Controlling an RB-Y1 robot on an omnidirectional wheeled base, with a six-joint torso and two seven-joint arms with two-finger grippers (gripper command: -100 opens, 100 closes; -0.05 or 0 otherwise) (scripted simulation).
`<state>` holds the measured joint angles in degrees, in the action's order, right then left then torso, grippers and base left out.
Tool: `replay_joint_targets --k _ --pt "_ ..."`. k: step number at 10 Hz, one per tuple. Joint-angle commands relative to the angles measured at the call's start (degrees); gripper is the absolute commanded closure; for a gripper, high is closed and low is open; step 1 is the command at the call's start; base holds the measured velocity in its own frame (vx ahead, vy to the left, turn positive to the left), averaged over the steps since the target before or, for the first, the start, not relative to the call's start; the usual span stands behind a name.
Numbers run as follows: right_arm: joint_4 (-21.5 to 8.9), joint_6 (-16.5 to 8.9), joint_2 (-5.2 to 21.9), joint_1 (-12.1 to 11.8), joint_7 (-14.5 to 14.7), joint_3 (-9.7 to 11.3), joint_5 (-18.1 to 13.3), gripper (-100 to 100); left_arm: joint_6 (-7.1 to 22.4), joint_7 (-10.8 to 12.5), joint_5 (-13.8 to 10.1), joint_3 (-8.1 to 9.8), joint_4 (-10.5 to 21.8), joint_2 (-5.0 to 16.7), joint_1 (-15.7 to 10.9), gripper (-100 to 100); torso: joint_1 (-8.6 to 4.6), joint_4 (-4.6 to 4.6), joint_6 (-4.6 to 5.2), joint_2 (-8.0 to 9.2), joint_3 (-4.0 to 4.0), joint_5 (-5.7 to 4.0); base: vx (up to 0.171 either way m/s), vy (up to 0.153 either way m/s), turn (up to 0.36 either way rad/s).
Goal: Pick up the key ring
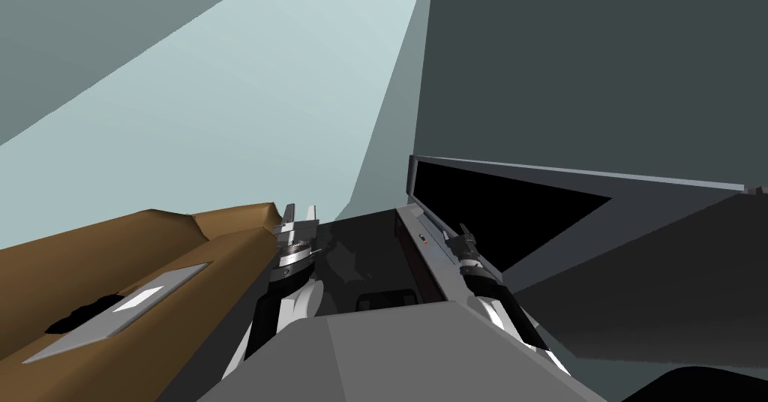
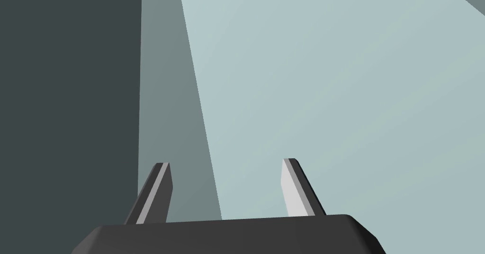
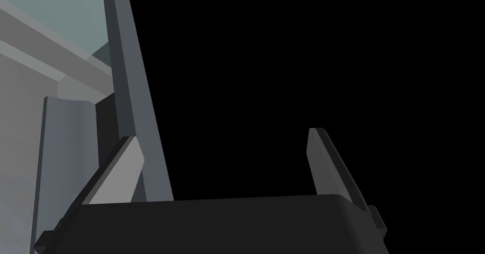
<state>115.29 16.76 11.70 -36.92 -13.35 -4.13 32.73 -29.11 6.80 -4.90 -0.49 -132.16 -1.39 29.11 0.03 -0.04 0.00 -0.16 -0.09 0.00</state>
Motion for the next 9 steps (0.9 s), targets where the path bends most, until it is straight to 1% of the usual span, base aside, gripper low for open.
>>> replay_joint_targets --k 1,2,4,5,6,7,8,9 --pt "-1.3 -1.3 -0.2 -0.1 -0.1 -0.2 2.9 -100 0.0 0.0 0.0 0.00 0.0 0.0 0.0 0 0.00 0.00 0.00 0.00 0.00 0.00 0.036 0.009 0.021" --pt "-3.5 -3.3 0.1 -1.1 -0.6 -0.9 4.5 -100 0.0 0.0 0.0 0.00 0.0 0.0 0.0 0 0.01 0.00 0.00 0.02 0.01 0.00 0.043 0.011 0.052" --pt "-3.5 -3.3 0.1 -1.1 -0.6 -0.9 7.0 -100 0.0 0.0 0.0 0.00 0.0 0.0 0.0 0 0.00 0.00 0.00 0.02 0.01 0.01 0.028 0.002 0.009" --pt "-5.8 -5.3 0.3 -2.0 -1.2 -1.5 9.1 -100 0.0 0.0 0.0 0.00 0.0 0.0 0.0 0 -0.02 0.02 0.00 0.08 0.04 0.00 0.040 0.001 0.058" --pt "-5.8 -5.3 0.3 -2.0 -1.2 -1.5 10.7 -100 0.0 0.0 0.0 0.00 0.0 0.0 0.0 0 -0.02 0.01 0.00 0.04 0.02 0.00 0.042 0.003 0.032" --pt "-8.1 -7.4 0.5 -3.0 -1.8 -2.2 12.7 -100 0.0 0.0 0.0 0.00 0.0 0.0 0.0 0 -0.03 0.01 0.00 0.02 0.01 0.00 0.045 0.012 0.071" --pt "-8.1 -7.4 0.5 -3.0 -1.8 -2.2 14.5 -100 0.0 0.0 0.0 0.00 0.0 0.0 0.0 0 0.00 0.00 -0.01 0.01 0.00 0.00 0.045 0.008 0.034" --pt "-9.8 -9.4 0.8 -4.0 -2.4 -2.8 16.2 -100 0.0 0.0 0.0 0.00 0.0 0.0 0.0 0 0.02 0.00 0.00 0.01 0.01 0.01 0.059 0.016 0.070"
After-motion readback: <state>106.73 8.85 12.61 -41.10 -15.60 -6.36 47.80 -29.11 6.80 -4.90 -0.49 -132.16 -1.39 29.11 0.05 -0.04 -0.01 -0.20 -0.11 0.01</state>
